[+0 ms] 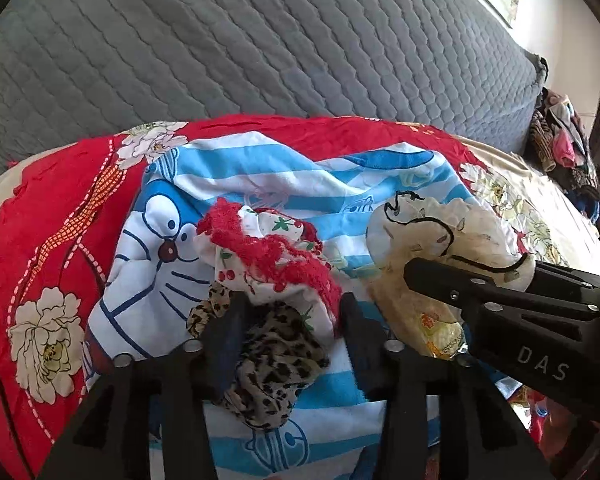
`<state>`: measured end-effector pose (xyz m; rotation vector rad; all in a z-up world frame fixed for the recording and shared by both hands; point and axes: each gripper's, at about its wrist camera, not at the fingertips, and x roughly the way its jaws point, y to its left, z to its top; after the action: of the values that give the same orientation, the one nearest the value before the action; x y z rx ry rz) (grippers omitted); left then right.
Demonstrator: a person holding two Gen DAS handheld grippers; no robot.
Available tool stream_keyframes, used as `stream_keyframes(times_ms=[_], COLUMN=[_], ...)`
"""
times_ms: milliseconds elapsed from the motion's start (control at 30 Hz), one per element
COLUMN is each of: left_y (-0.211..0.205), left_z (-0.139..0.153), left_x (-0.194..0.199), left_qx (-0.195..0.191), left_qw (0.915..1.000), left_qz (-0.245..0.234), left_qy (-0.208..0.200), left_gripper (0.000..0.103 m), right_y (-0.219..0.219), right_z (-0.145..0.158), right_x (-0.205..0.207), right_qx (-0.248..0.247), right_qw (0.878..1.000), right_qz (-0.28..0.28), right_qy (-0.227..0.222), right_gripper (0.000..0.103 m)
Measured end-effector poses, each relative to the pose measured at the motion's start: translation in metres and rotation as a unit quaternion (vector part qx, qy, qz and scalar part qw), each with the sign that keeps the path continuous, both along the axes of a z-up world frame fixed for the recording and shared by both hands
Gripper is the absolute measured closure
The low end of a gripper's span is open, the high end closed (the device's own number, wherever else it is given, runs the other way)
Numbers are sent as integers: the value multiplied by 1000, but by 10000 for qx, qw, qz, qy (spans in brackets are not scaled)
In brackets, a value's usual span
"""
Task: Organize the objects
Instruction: 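Open the left tool to drop the floral scrunchie while the right tool releases the pink scrunchie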
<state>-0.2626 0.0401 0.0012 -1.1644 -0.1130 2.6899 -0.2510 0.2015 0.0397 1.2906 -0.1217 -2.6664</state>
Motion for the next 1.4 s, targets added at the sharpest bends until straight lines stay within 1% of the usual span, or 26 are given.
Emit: stream_keyframes(times_ms=[33,67,167,200,333,467,600,733,833,933,1300,1400], left_y=[-1,-1,-3,-4,-6,-10,-13,-19,-20,-20,-21,-21], left_z=[-1,-1,-2,-2,-1,1,3,2,3,4,8,10], left_x=[0,-1,-1,-1,0,2,7,7,9,11,23,28], left_qx=[2,12,24,24,60,133,123,251,156,166,211,250], left_qw=[10000,10000,10000,10000,9999,9998,9999,9995,9997,9997,9997,9996], left_qz=[11,13,43,57,86,111,118,190,189,194,123,134], left_qy=[-11,-21,-26,-36,-41,-59,7,-87,-42,-30,-15,-8], left_gripper=[48,47,39,36,30,29,26,25,24,24,23,23], right_y=[0,0,-1,-1,-2,0,1,3,4,5,7,6], right_z=[0,0,0,0,3,6,7,10,12,14,19,24], right_x=[0,-1,-1,0,2,4,7,9,11,13,25,33], right_qx=[12,18,34,50,79,99,135,115,141,157,78,98], right_qw=[10000,10000,10000,10000,10000,9999,9999,9998,9998,9997,9997,9995], right_qz=[-6,-12,-16,-13,2,-43,-37,-81,-100,-104,-130,-117], right_qy=[-2,-10,-6,1,37,71,78,103,131,160,211,285], right_gripper=[69,66,62,61,53,47,44,40,38,34,33,30])
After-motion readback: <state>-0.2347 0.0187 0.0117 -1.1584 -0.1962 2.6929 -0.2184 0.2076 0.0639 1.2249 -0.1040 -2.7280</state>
